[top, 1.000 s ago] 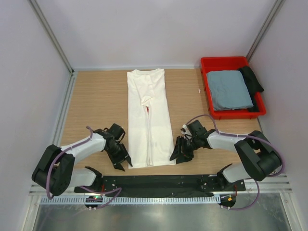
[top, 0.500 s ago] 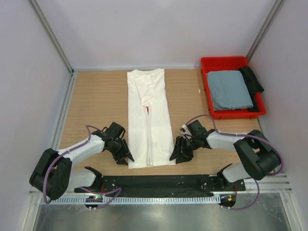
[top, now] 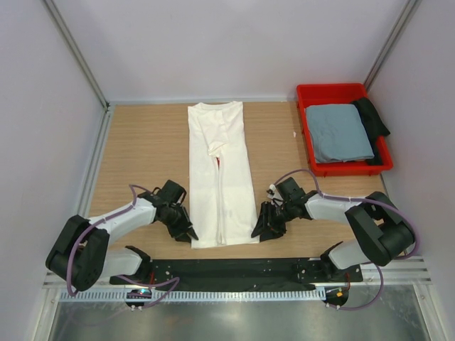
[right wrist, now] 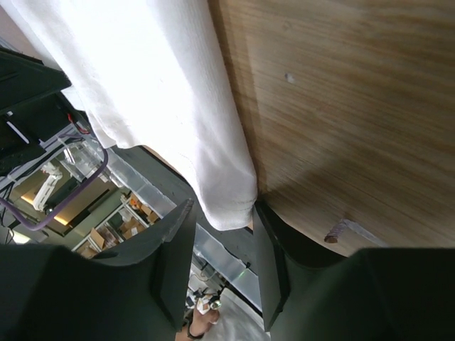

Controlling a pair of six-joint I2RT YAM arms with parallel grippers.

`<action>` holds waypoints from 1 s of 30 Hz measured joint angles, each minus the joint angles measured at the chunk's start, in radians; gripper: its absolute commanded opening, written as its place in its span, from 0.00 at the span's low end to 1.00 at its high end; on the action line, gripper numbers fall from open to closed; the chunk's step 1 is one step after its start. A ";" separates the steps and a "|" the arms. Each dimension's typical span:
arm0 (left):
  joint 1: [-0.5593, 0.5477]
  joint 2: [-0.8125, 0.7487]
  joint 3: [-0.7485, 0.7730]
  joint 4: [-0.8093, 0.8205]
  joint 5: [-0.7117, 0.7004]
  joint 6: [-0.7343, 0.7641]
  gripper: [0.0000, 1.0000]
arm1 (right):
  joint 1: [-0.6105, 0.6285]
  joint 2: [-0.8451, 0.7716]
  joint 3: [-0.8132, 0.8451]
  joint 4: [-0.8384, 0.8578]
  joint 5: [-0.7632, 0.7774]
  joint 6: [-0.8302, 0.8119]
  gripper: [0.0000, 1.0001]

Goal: Fold and stack the t-shirts
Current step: Fold the tshirt

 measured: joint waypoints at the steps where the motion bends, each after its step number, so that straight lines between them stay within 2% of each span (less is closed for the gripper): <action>1: 0.000 0.001 0.000 -0.002 -0.001 0.000 0.25 | 0.000 0.000 0.000 -0.002 0.002 0.000 0.43; 4: 0.000 0.005 -0.001 -0.003 -0.002 0.001 0.20 | 0.000 0.001 0.000 -0.007 0.009 0.000 0.41; 6: 0.000 0.005 -0.001 -0.005 -0.002 0.002 0.25 | 0.000 0.001 0.000 -0.009 0.012 0.000 0.40; 8: -0.001 0.005 -0.002 -0.002 0.001 0.002 0.34 | 0.000 0.001 0.000 -0.010 0.013 0.000 0.40; 10: -0.002 0.001 -0.002 0.008 0.010 -0.001 0.35 | 0.000 0.001 0.000 -0.010 0.013 0.000 0.41; 19: -0.006 -0.015 -0.010 0.005 0.001 -0.006 0.30 | 0.000 0.001 0.000 -0.010 0.013 0.000 0.40; 27: -0.016 -0.008 -0.004 -0.016 -0.006 -0.017 0.30 | 0.000 0.001 0.000 -0.010 0.013 0.000 0.40; 29: -0.018 -0.005 -0.003 -0.026 -0.006 -0.022 0.24 | 0.000 0.004 0.000 -0.010 0.011 0.000 0.39; 30: -0.018 -0.002 -0.002 -0.031 -0.008 -0.023 0.22 | 0.000 0.006 0.000 -0.009 0.010 0.000 0.35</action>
